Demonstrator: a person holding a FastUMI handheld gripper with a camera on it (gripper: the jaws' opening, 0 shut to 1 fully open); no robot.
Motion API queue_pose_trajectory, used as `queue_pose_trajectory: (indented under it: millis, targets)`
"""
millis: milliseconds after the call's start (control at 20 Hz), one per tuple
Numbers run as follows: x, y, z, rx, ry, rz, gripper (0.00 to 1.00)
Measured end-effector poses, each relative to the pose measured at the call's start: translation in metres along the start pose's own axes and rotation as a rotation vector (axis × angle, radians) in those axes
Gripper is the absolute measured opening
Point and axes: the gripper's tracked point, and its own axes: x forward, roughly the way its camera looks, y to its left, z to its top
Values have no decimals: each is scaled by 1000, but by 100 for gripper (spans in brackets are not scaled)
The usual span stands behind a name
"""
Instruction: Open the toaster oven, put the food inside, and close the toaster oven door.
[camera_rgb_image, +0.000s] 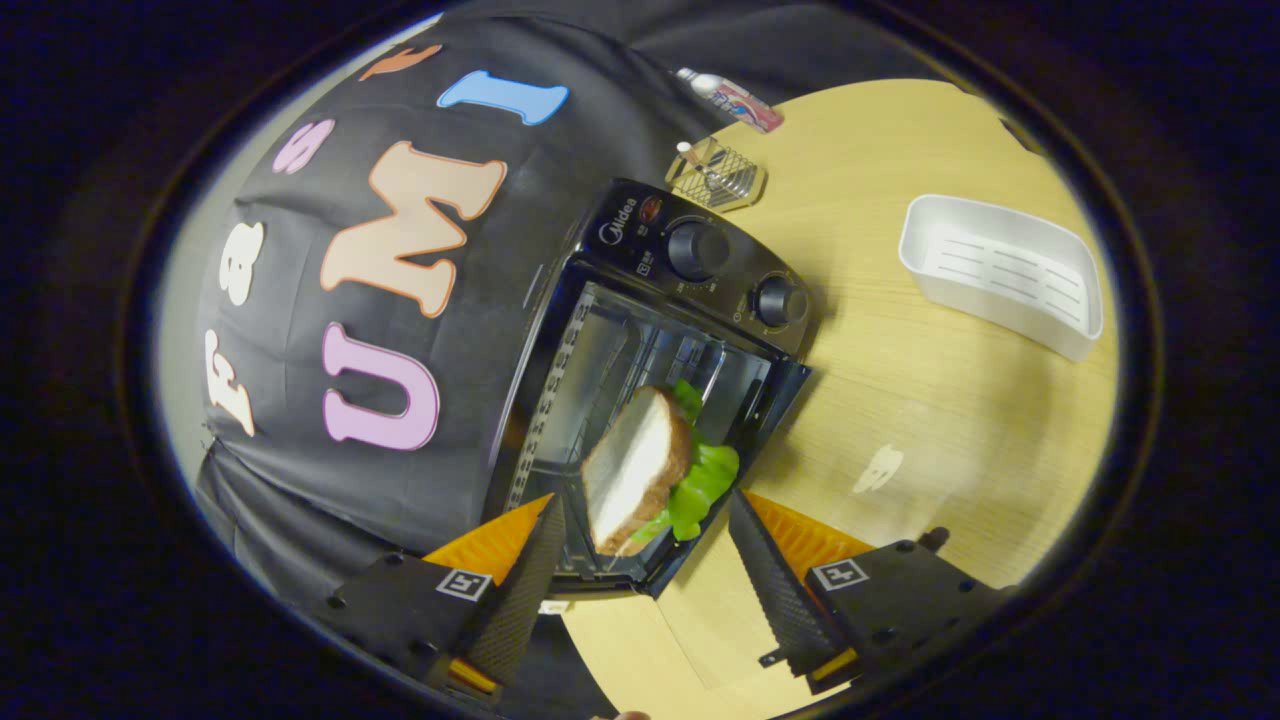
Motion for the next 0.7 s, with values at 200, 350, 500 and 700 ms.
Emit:
queue_pose_trajectory:
  millis: [200, 350, 500, 700]
  targets:
    - [-32, -21, -13, -168, 38, -43, 100]
    - [-55, -43, -26, -292, 80, -77, 100]
    - [-71, -73, -42, -421, 136, -138, 100]
    - [-79, -113, -61, -628, 232, -214, 100]
